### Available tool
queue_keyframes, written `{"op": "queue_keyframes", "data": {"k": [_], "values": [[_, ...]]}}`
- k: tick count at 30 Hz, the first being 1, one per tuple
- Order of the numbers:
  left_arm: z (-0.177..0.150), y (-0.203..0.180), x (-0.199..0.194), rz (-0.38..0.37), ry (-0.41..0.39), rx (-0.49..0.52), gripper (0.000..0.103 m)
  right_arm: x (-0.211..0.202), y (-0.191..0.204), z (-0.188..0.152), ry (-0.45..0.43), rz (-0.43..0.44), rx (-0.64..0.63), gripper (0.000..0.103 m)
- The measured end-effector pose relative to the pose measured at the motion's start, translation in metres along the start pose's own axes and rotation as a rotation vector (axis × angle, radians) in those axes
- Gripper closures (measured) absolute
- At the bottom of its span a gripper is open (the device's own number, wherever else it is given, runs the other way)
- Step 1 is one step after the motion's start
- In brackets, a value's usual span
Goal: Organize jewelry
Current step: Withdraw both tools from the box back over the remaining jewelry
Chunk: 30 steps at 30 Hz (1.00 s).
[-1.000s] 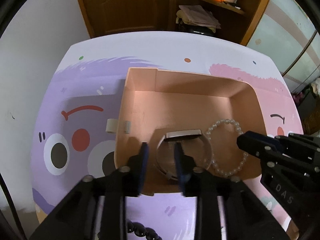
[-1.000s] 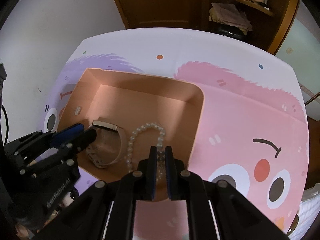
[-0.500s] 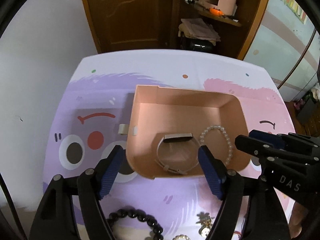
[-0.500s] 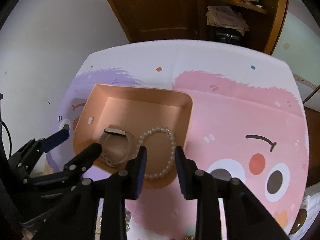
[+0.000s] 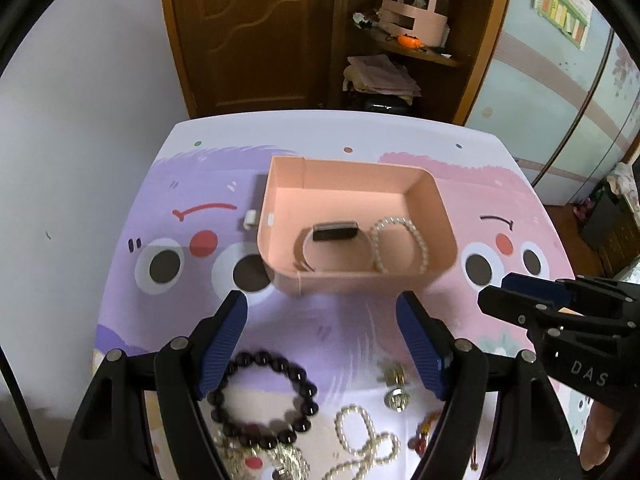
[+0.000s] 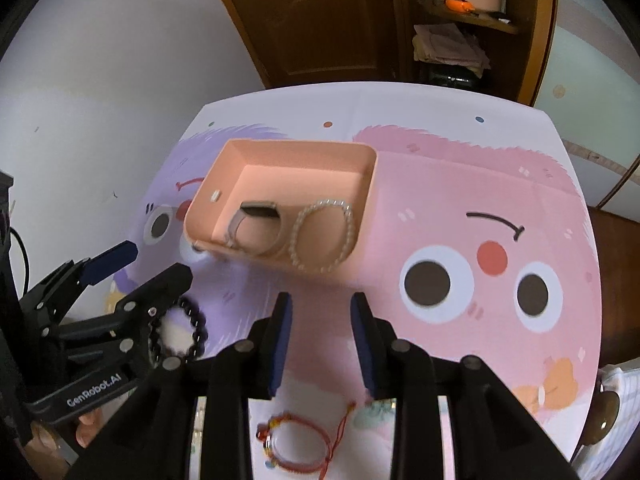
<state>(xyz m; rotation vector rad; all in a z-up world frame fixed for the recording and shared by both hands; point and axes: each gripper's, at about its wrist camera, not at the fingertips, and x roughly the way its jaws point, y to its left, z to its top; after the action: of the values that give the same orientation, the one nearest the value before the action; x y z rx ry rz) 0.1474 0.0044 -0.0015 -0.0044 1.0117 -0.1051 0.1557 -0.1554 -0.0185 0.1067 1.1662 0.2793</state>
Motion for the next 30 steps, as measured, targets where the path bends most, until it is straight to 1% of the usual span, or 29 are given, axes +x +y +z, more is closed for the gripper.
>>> {"op": "queue_keyframes", "data": {"k": [8, 14, 16, 23, 25, 30], "values": [[-0.025, 0.005, -0.022, -0.005, -0.018, -0.022, 0.028, -0.018, 0.011, -0.033, -0.033, -0.005, -0.007, 0.073], [-0.042, 0.012, -0.03, 0.017, -0.018, -0.039, 0.028, -0.024, 0.014, -0.053, -0.041, -0.007, -0.006, 0.073], [-0.048, 0.013, -0.03, 0.021, -0.014, -0.038, 0.028, -0.025, 0.014, -0.057, -0.041, -0.013, -0.007, 0.073], [-0.073, 0.015, -0.022, 0.031, 0.017, -0.042, 0.028, -0.026, 0.015, -0.076, -0.049, -0.073, -0.036, 0.073], [-0.08, 0.016, -0.019, 0.043, 0.027, -0.037, 0.028, -0.027, 0.015, -0.081, -0.058, -0.086, -0.042, 0.073], [-0.095, 0.025, -0.016, 0.051, 0.051, -0.053, 0.028, -0.026, 0.008, -0.093, -0.06, -0.061, -0.01, 0.073]]}}
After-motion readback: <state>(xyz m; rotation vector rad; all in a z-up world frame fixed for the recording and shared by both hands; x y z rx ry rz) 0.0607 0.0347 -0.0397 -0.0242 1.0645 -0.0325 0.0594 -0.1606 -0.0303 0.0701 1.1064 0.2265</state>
